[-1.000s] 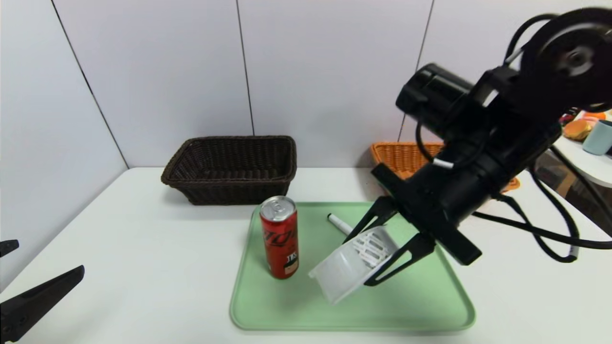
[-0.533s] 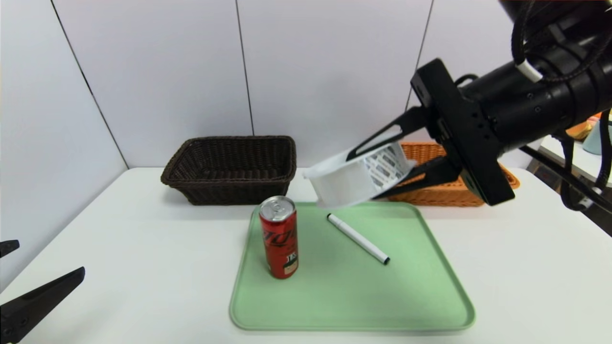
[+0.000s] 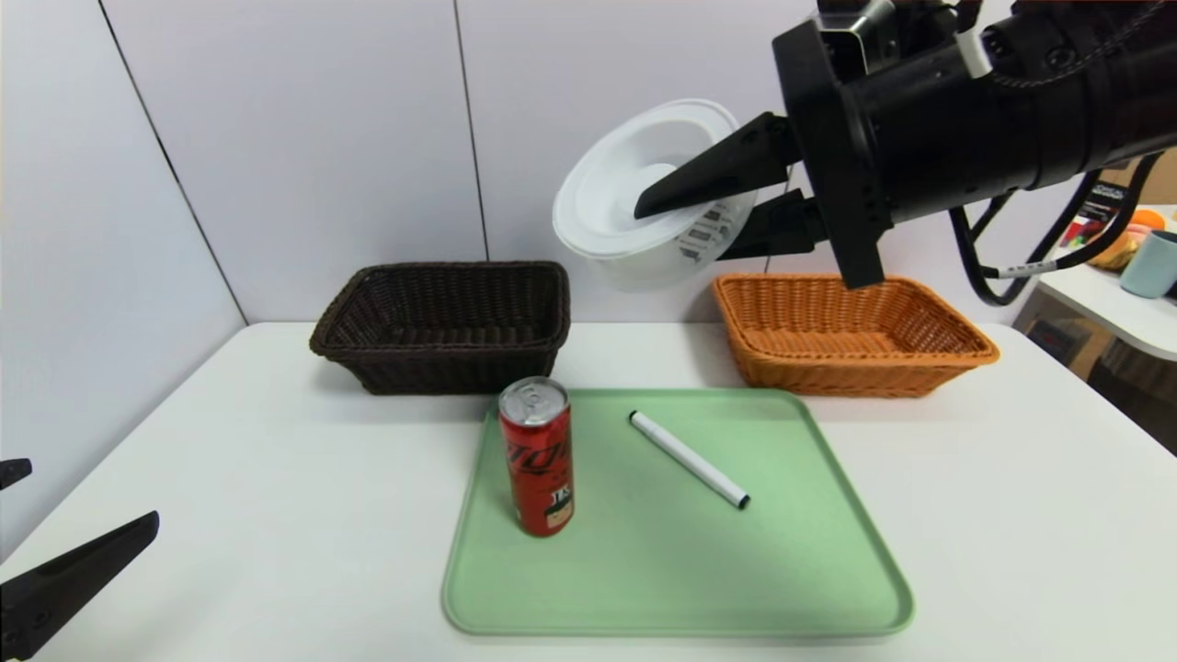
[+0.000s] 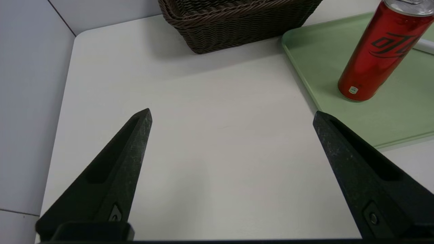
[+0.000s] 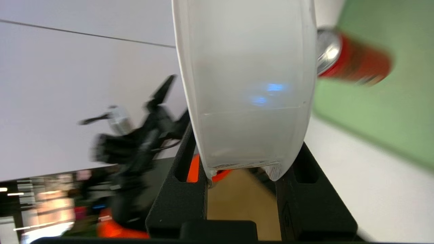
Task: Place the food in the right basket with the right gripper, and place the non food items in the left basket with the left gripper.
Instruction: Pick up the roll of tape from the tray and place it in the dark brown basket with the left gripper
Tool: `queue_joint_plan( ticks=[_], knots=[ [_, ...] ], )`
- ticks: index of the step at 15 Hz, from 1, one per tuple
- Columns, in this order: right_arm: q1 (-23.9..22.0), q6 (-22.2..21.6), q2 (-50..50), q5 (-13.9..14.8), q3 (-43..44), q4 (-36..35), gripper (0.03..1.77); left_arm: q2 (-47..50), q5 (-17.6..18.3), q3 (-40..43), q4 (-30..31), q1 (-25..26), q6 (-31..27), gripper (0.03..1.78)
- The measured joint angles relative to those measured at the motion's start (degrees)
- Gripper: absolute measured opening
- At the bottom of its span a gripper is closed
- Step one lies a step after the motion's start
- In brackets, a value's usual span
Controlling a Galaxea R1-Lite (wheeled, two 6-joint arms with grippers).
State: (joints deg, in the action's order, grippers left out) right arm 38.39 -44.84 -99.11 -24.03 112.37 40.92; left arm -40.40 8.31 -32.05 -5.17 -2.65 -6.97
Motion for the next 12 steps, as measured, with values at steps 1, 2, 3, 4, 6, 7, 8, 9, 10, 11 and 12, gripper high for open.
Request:
queue_joint_plan(
  ticks=[1, 2, 3, 4, 6, 7, 8, 9, 10, 11, 12],
  knots=[
    [0.22, 5.60, -0.74, 3.58, -0.11, -0.82, 0.55, 0.09, -0.09, 0.05, -0.04, 0.00, -0.05, 1.69],
    [0.33, 10.89, -1.69, 6.97, -0.17, -3.13, 0.55, 0.20, -0.18, 0.09, 0.00, 0.01, -0.38, 1.69],
    [0.39, 14.60, -2.74, 9.31, -0.17, -5.95, 0.55, 0.38, -0.24, 0.11, 0.00, 0.00, -0.60, 1.69],
    [0.55, 17.66, -3.89, 11.39, -0.17, -9.01, 0.55, 0.57, -0.24, 0.13, -0.04, 0.00, -0.62, 1.69],
    [0.85, 22.99, -6.62, 15.41, -0.17, -16.31, 0.55, 0.88, -0.33, 0.20, -0.06, 0.00, -0.63, 1.69],
    [1.27, 24.47, -8.06, 16.84, -0.17, -19.76, 0.55, 0.96, -0.41, 0.20, -0.06, 0.00, -0.63, 1.69],
    [1.82, 25.03, -9.55, 17.47, -0.17, -22.82, 0.55, 0.99, -0.44, 0.20, -0.06, 0.00, -0.60, 1.69],
    [2.16, 25.19, -10.92, 17.62, -0.16, -24.92, 0.55, 0.99, -0.44, 0.20, -0.06, 0.00, -0.63, 1.69],
    [2.34, 25.36, -12.32, 17.66, -0.11, -27.17, 0.55, 0.99, -0.41, 0.18, -0.06, 0.00, -0.62, 1.69],
    [2.40, 25.44, -13.90, 17.64, -0.11, -29.85, 0.55, 0.94, -0.40, 0.18, -0.09, 0.00, -0.62, 1.69],
    [2.43, 25.47, -15.34, 17.64, -0.09, -32.44, 0.55, 0.93, -0.38, 0.20, -0.12, 0.00, -0.63, 1.69]
  ],
)
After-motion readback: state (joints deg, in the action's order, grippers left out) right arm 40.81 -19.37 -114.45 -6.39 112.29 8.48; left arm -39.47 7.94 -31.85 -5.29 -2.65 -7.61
